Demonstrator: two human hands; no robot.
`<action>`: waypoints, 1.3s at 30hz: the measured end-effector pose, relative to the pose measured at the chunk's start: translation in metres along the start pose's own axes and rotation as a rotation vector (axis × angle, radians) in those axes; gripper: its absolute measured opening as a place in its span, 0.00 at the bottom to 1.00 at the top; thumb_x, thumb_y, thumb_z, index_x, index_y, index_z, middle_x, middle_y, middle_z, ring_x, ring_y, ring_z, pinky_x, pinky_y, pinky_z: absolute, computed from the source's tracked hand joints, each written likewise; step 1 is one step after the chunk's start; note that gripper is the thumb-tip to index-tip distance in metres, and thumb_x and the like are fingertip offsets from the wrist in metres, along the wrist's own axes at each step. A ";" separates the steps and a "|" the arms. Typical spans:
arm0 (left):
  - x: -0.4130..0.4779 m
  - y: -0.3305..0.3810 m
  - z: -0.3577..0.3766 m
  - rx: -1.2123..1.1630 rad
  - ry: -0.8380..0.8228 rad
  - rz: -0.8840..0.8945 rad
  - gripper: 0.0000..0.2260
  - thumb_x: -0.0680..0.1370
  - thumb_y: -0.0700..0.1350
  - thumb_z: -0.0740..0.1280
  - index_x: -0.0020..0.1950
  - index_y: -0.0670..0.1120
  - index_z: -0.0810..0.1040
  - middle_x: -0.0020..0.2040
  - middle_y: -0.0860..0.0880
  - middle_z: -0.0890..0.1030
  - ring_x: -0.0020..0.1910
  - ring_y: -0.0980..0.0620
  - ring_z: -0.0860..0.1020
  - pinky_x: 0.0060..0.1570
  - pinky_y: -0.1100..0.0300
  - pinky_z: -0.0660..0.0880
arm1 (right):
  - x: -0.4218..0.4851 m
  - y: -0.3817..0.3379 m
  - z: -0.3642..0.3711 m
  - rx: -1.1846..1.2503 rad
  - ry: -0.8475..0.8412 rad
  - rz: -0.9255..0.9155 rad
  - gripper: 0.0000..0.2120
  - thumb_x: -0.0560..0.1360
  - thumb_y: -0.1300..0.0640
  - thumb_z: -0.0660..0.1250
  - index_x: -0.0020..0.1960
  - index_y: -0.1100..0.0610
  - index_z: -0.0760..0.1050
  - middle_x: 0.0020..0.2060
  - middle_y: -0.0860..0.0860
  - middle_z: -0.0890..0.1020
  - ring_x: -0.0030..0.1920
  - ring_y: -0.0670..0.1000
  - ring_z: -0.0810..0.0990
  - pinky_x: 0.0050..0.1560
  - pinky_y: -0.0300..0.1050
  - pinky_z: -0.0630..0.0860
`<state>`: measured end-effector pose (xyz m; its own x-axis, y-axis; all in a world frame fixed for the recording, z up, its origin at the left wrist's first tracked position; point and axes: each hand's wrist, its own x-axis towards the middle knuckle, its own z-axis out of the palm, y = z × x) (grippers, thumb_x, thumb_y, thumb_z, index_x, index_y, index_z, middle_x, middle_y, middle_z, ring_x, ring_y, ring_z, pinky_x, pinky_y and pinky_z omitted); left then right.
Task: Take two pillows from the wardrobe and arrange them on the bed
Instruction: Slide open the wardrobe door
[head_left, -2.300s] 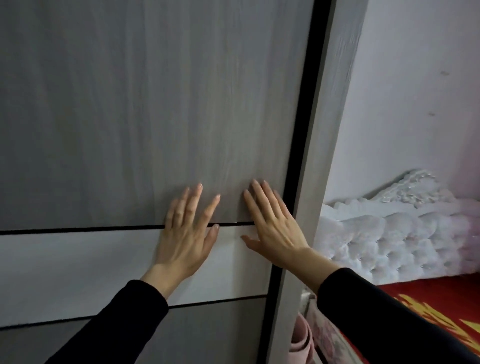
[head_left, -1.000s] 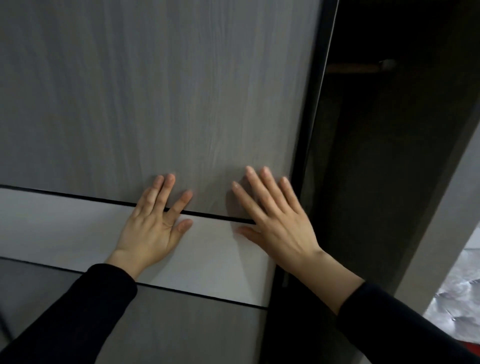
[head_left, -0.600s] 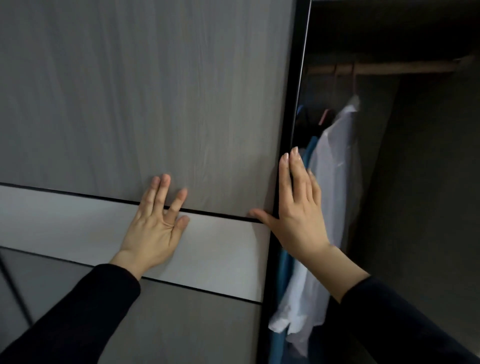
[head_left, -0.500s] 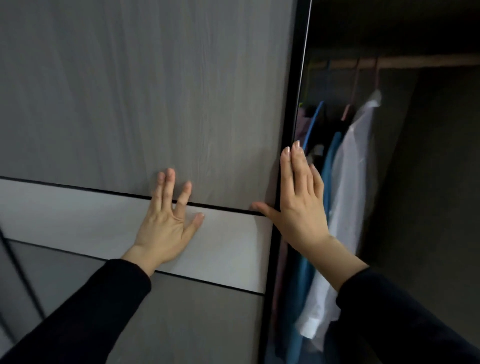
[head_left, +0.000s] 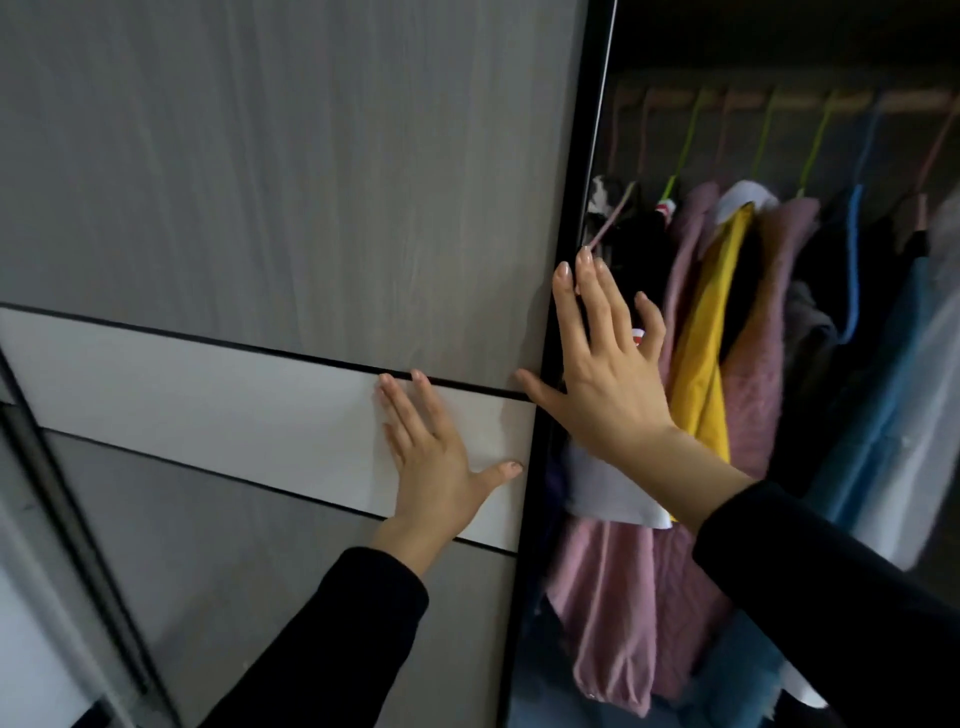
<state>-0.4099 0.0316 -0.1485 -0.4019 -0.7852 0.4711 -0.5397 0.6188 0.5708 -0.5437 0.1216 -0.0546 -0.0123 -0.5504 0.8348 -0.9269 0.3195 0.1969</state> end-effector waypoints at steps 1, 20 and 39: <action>0.004 -0.011 -0.005 0.000 0.010 0.005 0.62 0.62 0.69 0.69 0.67 0.46 0.21 0.70 0.35 0.26 0.68 0.42 0.22 0.69 0.46 0.33 | 0.006 -0.007 0.005 -0.002 0.006 -0.023 0.45 0.70 0.39 0.66 0.75 0.60 0.50 0.75 0.59 0.57 0.75 0.55 0.54 0.70 0.62 0.56; 0.048 -0.127 -0.058 -0.025 0.108 0.071 0.61 0.59 0.74 0.64 0.71 0.45 0.27 0.72 0.33 0.30 0.70 0.44 0.25 0.70 0.49 0.34 | 0.053 -0.109 0.058 0.155 0.040 -0.067 0.41 0.74 0.41 0.65 0.76 0.57 0.49 0.76 0.58 0.54 0.76 0.53 0.52 0.68 0.61 0.53; -0.011 -0.084 -0.023 -0.161 0.127 0.397 0.37 0.69 0.44 0.67 0.74 0.45 0.54 0.75 0.39 0.50 0.74 0.40 0.51 0.73 0.56 0.49 | -0.040 -0.087 0.023 0.228 -0.229 0.123 0.27 0.77 0.45 0.60 0.73 0.54 0.60 0.73 0.53 0.64 0.72 0.52 0.59 0.67 0.53 0.60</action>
<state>-0.3436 -0.0107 -0.1863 -0.4550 -0.4825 0.7484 -0.2359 0.8757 0.4212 -0.4708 0.0980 -0.1171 -0.1890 -0.6856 0.7031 -0.9729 0.2278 -0.0394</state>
